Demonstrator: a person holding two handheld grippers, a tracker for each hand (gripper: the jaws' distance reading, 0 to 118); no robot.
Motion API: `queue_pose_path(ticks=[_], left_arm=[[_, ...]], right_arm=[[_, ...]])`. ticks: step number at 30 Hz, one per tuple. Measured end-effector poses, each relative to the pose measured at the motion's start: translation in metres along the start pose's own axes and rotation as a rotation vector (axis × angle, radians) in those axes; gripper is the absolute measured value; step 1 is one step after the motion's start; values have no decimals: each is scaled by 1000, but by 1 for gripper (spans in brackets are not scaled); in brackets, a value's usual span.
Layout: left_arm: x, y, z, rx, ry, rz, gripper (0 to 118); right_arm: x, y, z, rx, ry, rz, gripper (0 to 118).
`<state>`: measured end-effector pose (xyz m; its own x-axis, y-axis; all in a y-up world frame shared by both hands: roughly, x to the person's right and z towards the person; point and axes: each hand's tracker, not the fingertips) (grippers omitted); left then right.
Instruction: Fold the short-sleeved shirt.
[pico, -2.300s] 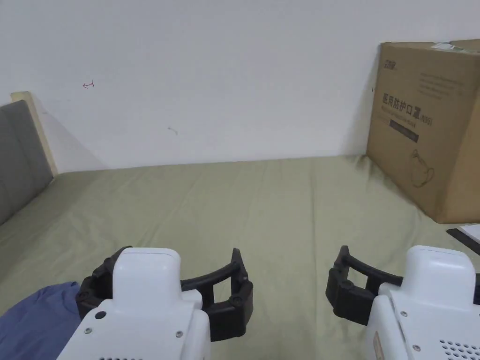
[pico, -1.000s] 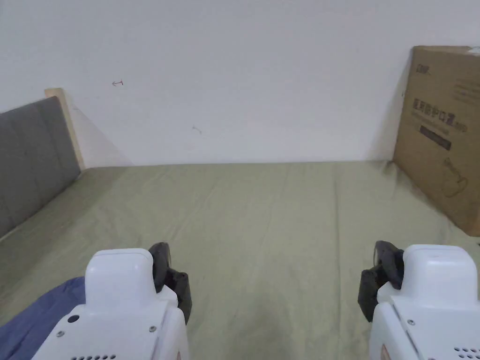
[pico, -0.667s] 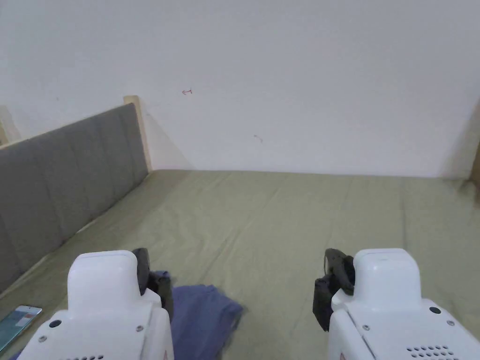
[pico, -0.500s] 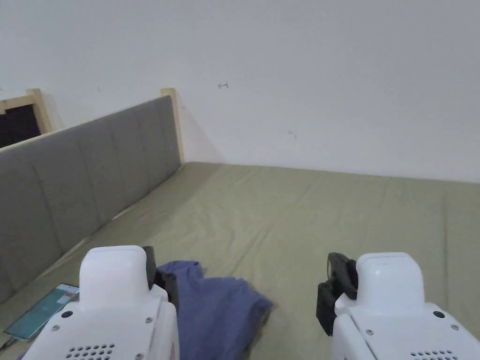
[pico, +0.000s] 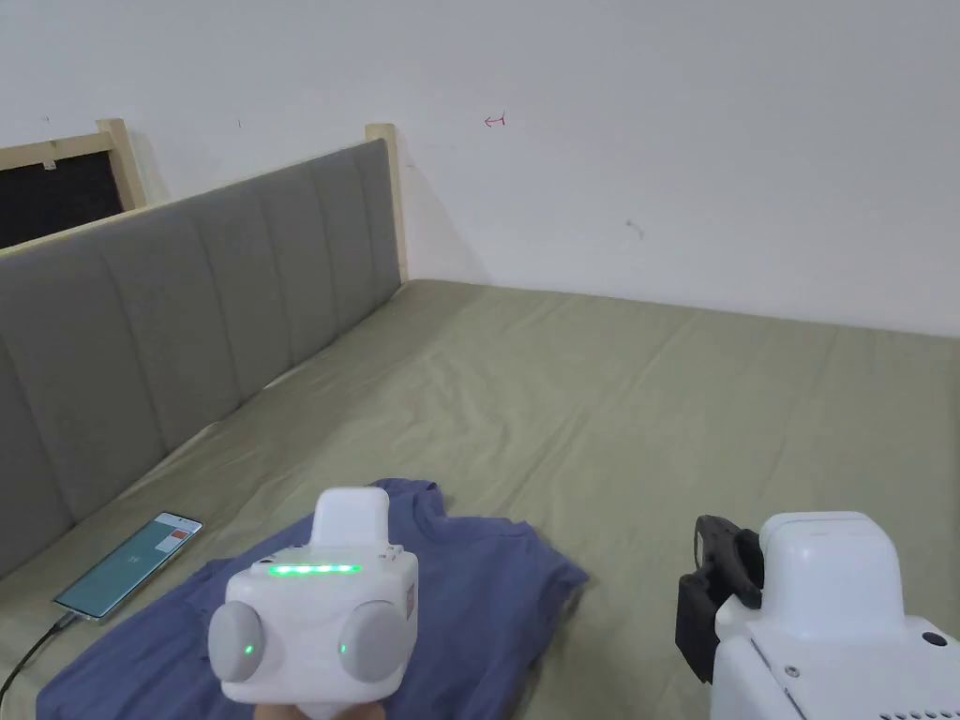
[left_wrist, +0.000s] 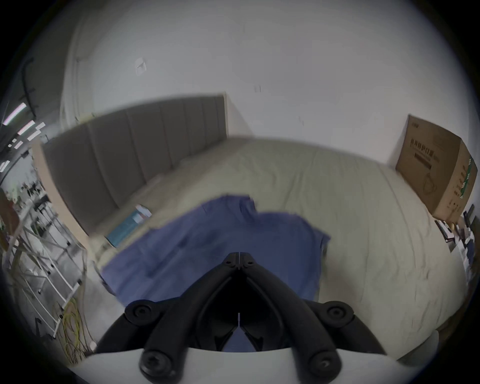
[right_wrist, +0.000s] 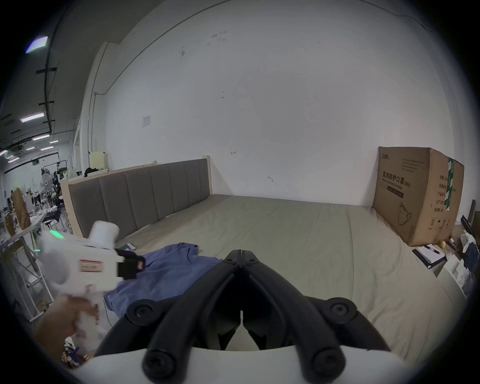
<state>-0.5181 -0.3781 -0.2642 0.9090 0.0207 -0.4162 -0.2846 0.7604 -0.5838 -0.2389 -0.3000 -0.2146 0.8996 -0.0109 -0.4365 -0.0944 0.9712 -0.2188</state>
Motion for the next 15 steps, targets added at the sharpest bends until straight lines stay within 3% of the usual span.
queue_pose_path(ticks=[4, 6, 7, 8, 9, 10, 11, 15], left_arm=[[-7, -17, -64, -207, -66, 106, 0], [-7, -25, -76, -225, -44, 103, 1], [-5, -26, -81, -238, -26, 101, 16], [-3, -26, -84, -243, -38, 87, 57], [-1, -25, -86, -247, -49, 66, 90], [0, -25, -84, -239, -58, 64, 111], [2, -22, -82, -218, -74, 63, 117], [10, -7, -91, -196, -90, 94, 117]], right_arm=[[5, -6, -8, -36, -14, 6, 0], [7, -9, -12, -54, -18, 0, 0], [8, -10, -14, -63, -19, -1, 0], [8, -12, -16, -71, -20, 1, 0], [8, -13, -18, -79, -22, 3, 0], [8, -15, -20, -88, -24, 4, 0], [8, -16, -22, -98, -27, 5, 0], [7, -25, -27, -135, -19, 10, 0]])
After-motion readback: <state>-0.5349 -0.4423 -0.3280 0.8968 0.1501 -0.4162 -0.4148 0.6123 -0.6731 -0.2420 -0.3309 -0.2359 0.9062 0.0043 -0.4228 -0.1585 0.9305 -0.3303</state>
